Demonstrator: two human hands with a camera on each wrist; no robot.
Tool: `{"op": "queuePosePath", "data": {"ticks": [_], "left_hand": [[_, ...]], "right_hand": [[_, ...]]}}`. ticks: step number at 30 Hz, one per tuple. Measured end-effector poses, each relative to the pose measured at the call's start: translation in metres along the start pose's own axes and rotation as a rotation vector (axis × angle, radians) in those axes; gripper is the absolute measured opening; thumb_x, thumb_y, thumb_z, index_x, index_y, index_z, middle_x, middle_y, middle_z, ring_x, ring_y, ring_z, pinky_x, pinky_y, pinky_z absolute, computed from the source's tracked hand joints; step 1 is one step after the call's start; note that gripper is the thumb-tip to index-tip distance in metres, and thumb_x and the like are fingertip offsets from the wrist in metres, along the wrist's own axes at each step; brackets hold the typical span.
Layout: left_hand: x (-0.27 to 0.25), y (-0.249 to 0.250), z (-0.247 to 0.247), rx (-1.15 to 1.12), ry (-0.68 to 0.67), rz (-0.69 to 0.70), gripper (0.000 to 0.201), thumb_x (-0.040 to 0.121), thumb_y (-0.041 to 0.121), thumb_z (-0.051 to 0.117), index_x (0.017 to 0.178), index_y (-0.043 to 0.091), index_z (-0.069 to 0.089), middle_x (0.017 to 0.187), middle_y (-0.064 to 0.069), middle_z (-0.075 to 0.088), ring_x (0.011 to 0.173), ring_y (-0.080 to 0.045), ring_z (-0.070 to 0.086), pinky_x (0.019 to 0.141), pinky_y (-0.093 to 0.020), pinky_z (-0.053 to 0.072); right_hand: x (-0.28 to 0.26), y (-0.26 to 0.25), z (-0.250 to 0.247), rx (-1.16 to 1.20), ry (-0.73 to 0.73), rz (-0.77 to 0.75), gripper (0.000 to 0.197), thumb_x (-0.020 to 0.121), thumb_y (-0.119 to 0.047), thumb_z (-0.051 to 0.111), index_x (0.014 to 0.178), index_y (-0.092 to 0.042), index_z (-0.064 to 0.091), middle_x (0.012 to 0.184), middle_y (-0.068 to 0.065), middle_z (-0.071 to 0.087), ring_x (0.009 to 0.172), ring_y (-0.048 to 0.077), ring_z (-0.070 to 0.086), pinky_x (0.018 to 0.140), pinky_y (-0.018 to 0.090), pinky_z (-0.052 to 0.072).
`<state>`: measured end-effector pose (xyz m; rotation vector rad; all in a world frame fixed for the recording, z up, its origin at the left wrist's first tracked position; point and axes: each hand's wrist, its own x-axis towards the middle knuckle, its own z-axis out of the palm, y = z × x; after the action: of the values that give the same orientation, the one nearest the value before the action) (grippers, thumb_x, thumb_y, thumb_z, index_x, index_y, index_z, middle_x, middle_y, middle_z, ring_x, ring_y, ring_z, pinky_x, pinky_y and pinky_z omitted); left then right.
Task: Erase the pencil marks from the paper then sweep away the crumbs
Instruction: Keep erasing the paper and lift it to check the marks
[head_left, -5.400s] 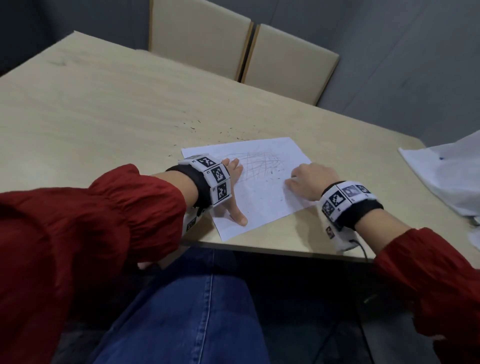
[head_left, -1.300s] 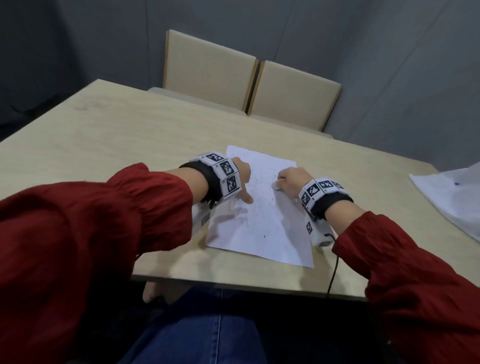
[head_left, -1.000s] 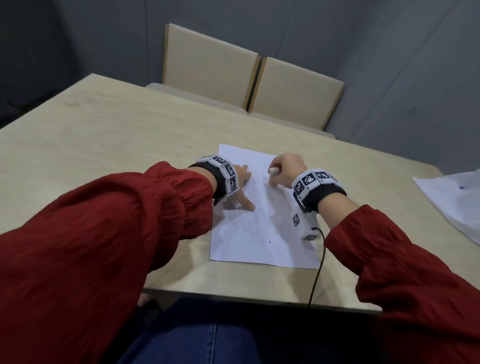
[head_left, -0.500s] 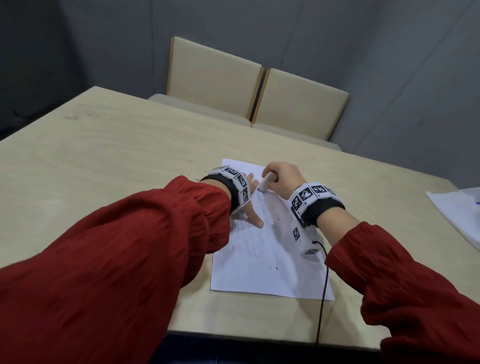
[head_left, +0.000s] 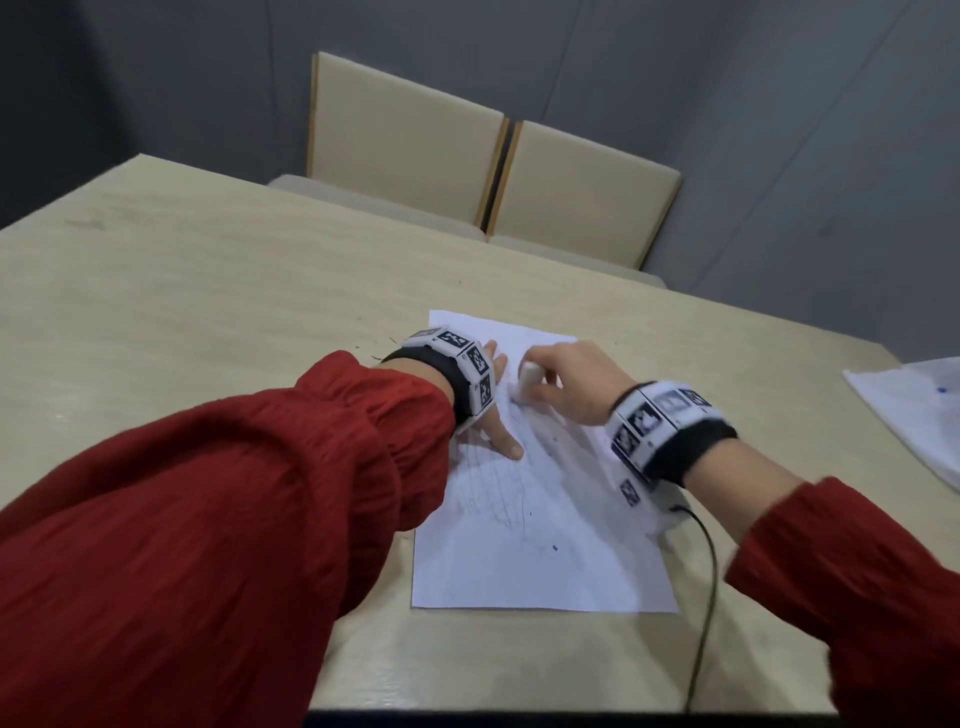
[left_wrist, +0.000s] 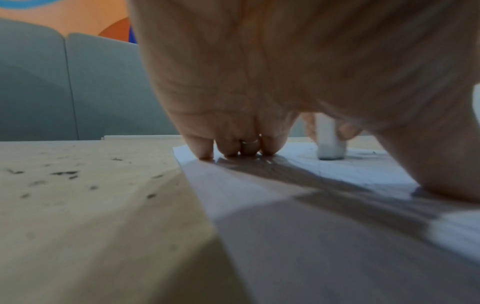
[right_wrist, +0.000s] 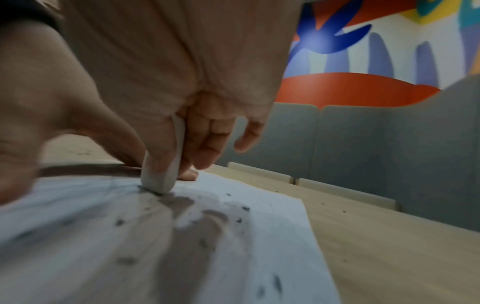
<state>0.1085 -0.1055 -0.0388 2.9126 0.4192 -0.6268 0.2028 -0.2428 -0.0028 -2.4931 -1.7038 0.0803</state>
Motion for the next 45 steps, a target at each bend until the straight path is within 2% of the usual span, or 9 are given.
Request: {"op": "queuePosePath", "data": {"ticks": [3, 7, 11, 20, 26, 34, 37, 40, 45], "left_hand": [[-0.002, 0.001, -0.003, 0.005, -0.001, 0.005, 0.138, 0.060, 0.084, 0.063, 0.153, 0.019, -0.016, 0.159, -0.008, -0.024, 0.149, -0.029, -0.011, 0.119, -0.054, 0.008], [-0.005, 0.002, -0.005, -0.039, -0.004, 0.017, 0.137, 0.062, 0.080, 0.067, 0.152, 0.020, -0.016, 0.159, -0.008, -0.023, 0.149, -0.029, -0.011, 0.119, -0.055, 0.009], [-0.005, 0.000, -0.004, -0.016, 0.010, 0.022, 0.139, 0.059, 0.084, 0.063, 0.152, 0.020, -0.018, 0.159, -0.008, -0.024, 0.149, -0.029, -0.013, 0.120, -0.053, 0.005], [0.000, -0.002, -0.005, -0.058, 0.001, -0.007, 0.143, 0.050, 0.085, 0.068, 0.154, 0.026, -0.011, 0.161, -0.003, -0.018, 0.150, -0.027, 0.002, 0.119, -0.051, 0.016], [-0.002, 0.001, -0.007, 0.017, 0.033, -0.015, 0.155, 0.032, 0.093, 0.058, 0.155, 0.020, 0.000, 0.162, -0.010, -0.006, 0.149, -0.032, 0.010, 0.116, -0.054, 0.022], [-0.006, -0.001, -0.007, -0.028, 0.006, -0.020, 0.153, 0.038, 0.094, 0.060, 0.152, 0.025, -0.014, 0.160, -0.003, -0.019, 0.150, -0.028, -0.004, 0.119, -0.054, 0.013], [-0.008, 0.001, -0.007, -0.010, 0.006, -0.003, 0.164, 0.018, 0.097, 0.051, 0.154, 0.025, -0.005, 0.163, -0.005, -0.008, 0.150, -0.029, 0.006, 0.117, -0.053, 0.020], [-0.009, 0.005, -0.012, 0.029, 0.043, -0.009, 0.165, 0.008, 0.094, 0.049, 0.152, 0.019, 0.021, 0.158, -0.011, 0.023, 0.142, -0.030, 0.031, 0.110, -0.052, 0.035], [-0.009, 0.005, -0.010, 0.014, 0.071, -0.002, 0.172, -0.002, 0.100, 0.046, 0.150, 0.020, 0.028, 0.154, -0.008, 0.032, 0.139, -0.028, 0.036, 0.110, -0.051, 0.035]], "right_hand": [[-0.001, -0.003, -0.002, -0.230, 0.000, -0.033, 0.002, 0.087, -0.031, 0.058, 0.089, -0.030, 0.058, 0.078, -0.019, 0.058, 0.080, 0.007, 0.044, 0.083, 0.031, 0.025], [0.035, -0.012, 0.000, -0.313, 0.055, 0.044, 0.011, 0.086, -0.025, 0.056, 0.095, -0.029, 0.058, 0.091, -0.011, 0.065, 0.092, 0.013, 0.051, 0.084, 0.035, 0.025], [0.019, -0.006, 0.001, -0.255, 0.009, 0.032, 0.010, 0.087, -0.020, 0.057, 0.094, -0.028, 0.059, 0.089, -0.020, 0.067, 0.095, 0.008, 0.050, 0.084, 0.033, 0.023], [0.040, -0.012, 0.000, -0.283, 0.035, 0.043, 0.013, 0.081, -0.017, 0.056, 0.086, -0.029, 0.056, 0.083, -0.017, 0.067, 0.089, 0.010, 0.053, 0.082, 0.034, 0.025], [-0.011, 0.000, -0.003, -0.189, -0.056, -0.043, 0.009, 0.087, -0.025, 0.059, 0.088, -0.033, 0.056, 0.073, -0.031, 0.059, 0.075, -0.005, 0.041, 0.079, 0.029, 0.019], [0.053, -0.002, -0.006, -0.284, 0.014, 0.085, 0.014, 0.080, -0.017, 0.053, 0.085, -0.026, 0.061, 0.080, -0.016, 0.069, 0.086, 0.013, 0.060, 0.082, 0.035, 0.026], [0.022, -0.003, -0.005, -0.255, 0.031, 0.054, 0.012, 0.083, -0.017, 0.057, 0.088, -0.028, 0.062, 0.076, -0.026, 0.065, 0.084, 0.005, 0.053, 0.076, 0.032, 0.019], [-0.021, 0.002, -0.007, -0.262, -0.017, -0.014, 0.005, 0.088, -0.029, 0.059, 0.090, -0.033, 0.058, 0.069, -0.029, 0.053, 0.080, 0.004, 0.040, 0.073, 0.030, 0.014], [0.018, 0.000, -0.013, -0.269, -0.019, 0.033, 0.010, 0.088, -0.024, 0.058, 0.091, -0.033, 0.060, 0.077, -0.026, 0.061, 0.089, 0.008, 0.049, 0.077, 0.031, 0.018]]}}
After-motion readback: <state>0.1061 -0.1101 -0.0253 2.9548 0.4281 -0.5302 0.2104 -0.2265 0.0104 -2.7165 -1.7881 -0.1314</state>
